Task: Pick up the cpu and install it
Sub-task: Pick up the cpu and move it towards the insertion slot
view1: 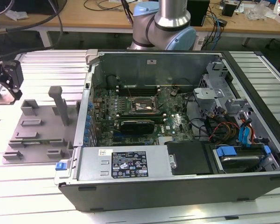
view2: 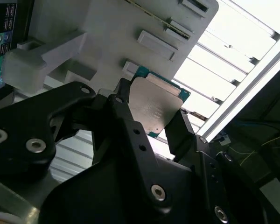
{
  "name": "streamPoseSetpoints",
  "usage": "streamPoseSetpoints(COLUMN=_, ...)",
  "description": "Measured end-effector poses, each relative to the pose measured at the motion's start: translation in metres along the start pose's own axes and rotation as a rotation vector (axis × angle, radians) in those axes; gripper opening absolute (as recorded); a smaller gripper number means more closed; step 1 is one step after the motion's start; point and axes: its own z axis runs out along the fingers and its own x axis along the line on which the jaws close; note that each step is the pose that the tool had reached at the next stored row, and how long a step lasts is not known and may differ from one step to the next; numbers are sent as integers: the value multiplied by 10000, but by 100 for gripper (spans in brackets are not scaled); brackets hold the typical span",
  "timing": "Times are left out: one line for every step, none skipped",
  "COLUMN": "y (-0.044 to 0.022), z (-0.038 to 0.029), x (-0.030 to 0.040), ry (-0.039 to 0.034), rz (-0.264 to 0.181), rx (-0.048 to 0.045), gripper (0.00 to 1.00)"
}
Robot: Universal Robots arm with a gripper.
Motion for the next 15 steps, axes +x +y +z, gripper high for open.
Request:
streamPoseSetpoints(y=1, z=-28, x=-1, ry=0, rz=0, rx=1, gripper=55)
streamPoseSetpoints(y=2, z=-55, x=-2, ry=0, rz=0, rx=0, gripper=55)
streamPoseSetpoints(y=3, z=-84, x=-3, ry=0, rz=0, rx=1, gripper=55)
streamPoseSetpoints(y=4, z=-108, x=-4, ry=0, rz=0, rx=0, gripper=55)
streamPoseSetpoints(y=5, z=-135, x=-5, ry=1, rz=0, rx=0, gripper=55)
streamPoseSetpoints(y=6, z=-152, x=-6, ry=0, rz=0, rx=0, gripper=55)
streamPoseSetpoints(y=7, z=-164, x=-7, ry=0, rz=-1, rx=0, gripper=55)
streamPoseSetpoints(y=7, z=-174, x=-7, ry=0, rz=0, rx=0, gripper=55)
streamPoseSetpoints(y=8, z=-195, x=-8, ry=0, rz=0, rx=1, gripper=55)
streamPoseSetpoints(y=8, z=-211, x=-8, ry=0, rz=0, rx=0, gripper=55)
streamPoseSetpoints(y=9, z=-230, x=-9, ry=-1, rz=0, rx=0, gripper=55)
streamPoseSetpoints(y=10, z=-242, x=-10, ry=0, rz=0, rx=0, gripper=55)
streamPoseSetpoints(y=10, z=-256, x=-10, ry=0, rz=0, rx=0, gripper=55)
streamPoseSetpoints(y=11, z=-279, x=-11, ry=0, rz=0, rx=0, gripper=55)
streamPoseSetpoints(y=12, z=-303, x=-12, ry=0, rz=0, rx=0, gripper=55)
